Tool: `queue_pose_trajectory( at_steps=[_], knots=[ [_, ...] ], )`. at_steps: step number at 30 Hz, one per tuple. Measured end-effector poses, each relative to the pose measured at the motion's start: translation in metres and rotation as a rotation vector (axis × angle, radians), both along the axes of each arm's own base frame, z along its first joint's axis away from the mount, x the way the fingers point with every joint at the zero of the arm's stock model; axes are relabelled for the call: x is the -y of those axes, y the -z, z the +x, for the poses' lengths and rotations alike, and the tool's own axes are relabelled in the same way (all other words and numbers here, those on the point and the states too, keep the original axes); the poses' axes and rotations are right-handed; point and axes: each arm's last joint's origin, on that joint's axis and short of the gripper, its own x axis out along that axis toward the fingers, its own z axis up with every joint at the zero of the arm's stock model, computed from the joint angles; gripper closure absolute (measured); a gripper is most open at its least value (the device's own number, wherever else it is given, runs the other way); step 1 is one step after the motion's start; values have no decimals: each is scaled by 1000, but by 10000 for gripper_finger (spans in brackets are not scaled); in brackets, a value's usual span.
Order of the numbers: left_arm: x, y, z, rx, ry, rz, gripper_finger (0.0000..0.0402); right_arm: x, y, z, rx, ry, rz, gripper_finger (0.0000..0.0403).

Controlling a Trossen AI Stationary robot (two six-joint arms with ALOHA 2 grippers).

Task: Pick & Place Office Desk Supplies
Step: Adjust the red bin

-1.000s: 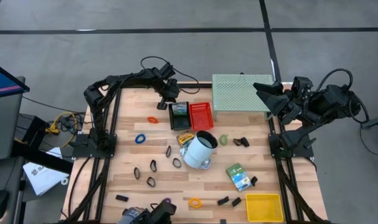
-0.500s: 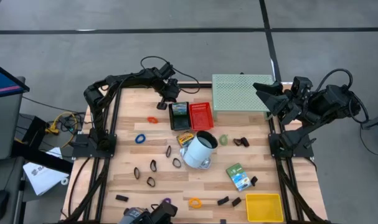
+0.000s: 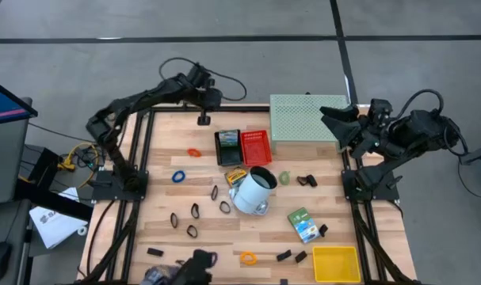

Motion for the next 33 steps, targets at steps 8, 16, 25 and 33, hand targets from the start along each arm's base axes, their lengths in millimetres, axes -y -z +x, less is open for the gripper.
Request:
queue_pose_trajectory(
  at_steps=[8,16,25,33],
  knots=[
    [68,-70,-8,224,-14,-118,401,-14,56,16,-317,21,320,153],
    [126,-116,-11,445,-85,-214,401,-30,118,39,-616,203,628,165],
    [160,-132,-4,570,-169,-305,401,-34,167,73,-800,459,883,350],
    [166,-138,0,650,-202,-393,401,-3,204,118,-882,503,951,399]
  ],
)
